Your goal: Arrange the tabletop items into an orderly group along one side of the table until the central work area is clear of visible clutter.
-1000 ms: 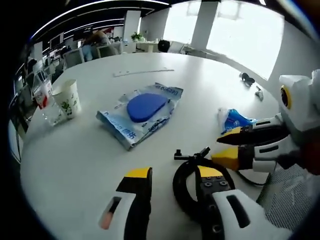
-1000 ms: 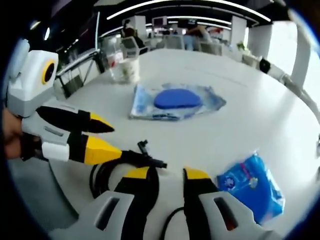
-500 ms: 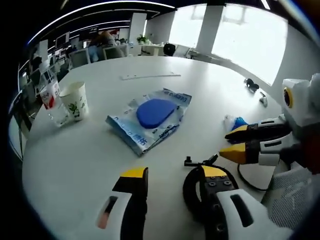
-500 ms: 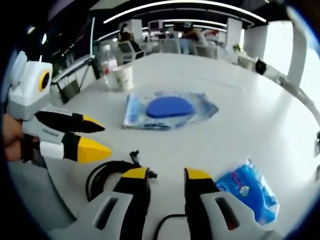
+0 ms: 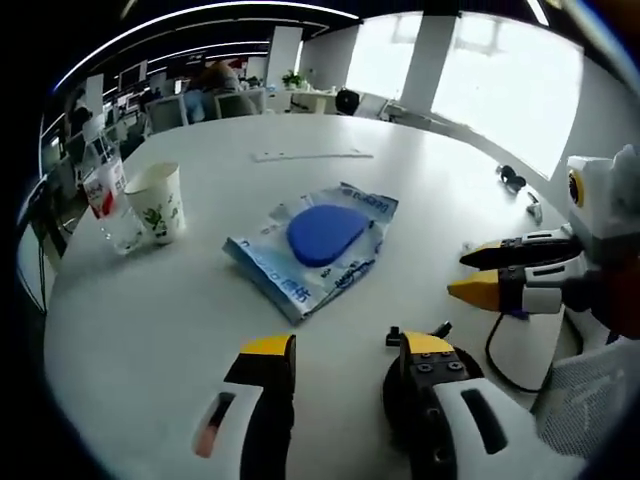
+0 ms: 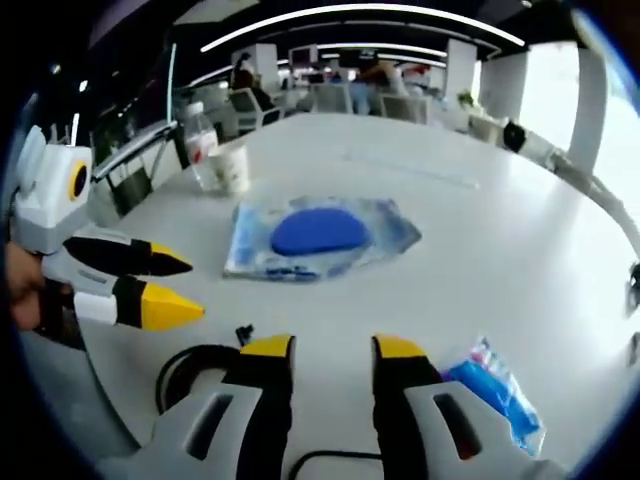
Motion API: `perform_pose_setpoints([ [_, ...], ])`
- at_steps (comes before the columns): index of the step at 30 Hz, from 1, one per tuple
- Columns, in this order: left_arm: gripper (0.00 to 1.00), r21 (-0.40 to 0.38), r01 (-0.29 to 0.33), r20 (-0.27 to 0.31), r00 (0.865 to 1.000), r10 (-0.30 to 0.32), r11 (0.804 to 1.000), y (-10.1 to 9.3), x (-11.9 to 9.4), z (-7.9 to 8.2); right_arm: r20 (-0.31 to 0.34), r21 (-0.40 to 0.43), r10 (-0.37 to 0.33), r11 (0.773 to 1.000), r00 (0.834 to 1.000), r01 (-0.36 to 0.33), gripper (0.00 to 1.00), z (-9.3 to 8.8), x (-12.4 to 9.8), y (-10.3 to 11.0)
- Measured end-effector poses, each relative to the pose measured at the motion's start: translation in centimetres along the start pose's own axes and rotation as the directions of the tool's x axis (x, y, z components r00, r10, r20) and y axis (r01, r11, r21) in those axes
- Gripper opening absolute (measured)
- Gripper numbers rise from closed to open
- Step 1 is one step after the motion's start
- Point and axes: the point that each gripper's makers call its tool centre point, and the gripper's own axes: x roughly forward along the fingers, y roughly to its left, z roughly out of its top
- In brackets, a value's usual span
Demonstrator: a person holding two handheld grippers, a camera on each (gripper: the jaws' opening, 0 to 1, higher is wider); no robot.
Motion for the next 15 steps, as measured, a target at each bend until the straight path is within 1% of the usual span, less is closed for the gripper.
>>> perform_pose_setpoints([
  [2,0.4,-0.005,-0.006,0.001,1.0,0.006,1.0,0.3,0.1,0.1,-0.005,0.0,0.003,1.0,1.0,-0.003,0.3,0.1,0.3,-0.2],
  [6,0.4,-0.013,-0.018,0.001,1.0,0.018,1.0,1.0,0.3,0.5,0.002,0.01,-0.003,1.0,1.0,0.003,0.3,0.7,0.6,-0.6],
  [11,0.41,-0.027,-0.028,0.005,1.0,0.028,0.999,1.5,0.7,0.8,0.003,0.002,-0.005,1.0,1.0,0.005,0.3,1.5,1.1,-0.9],
  [13,0.41,-0.024,-0.023,0.004,1.0,0.023,0.999,1.6,1.0,0.9,0.008,0.011,0.0,1.0,1.0,0.0,0.31,2.0,1.3,-1.0],
  [15,0.42,-0.022,-0.031,-0.005,1.0,0.031,0.999,1.9,1.1,0.8,0.018,-0.001,-0.003,1.0,1.0,0.003,0.3,2.7,1.4,-1.2],
])
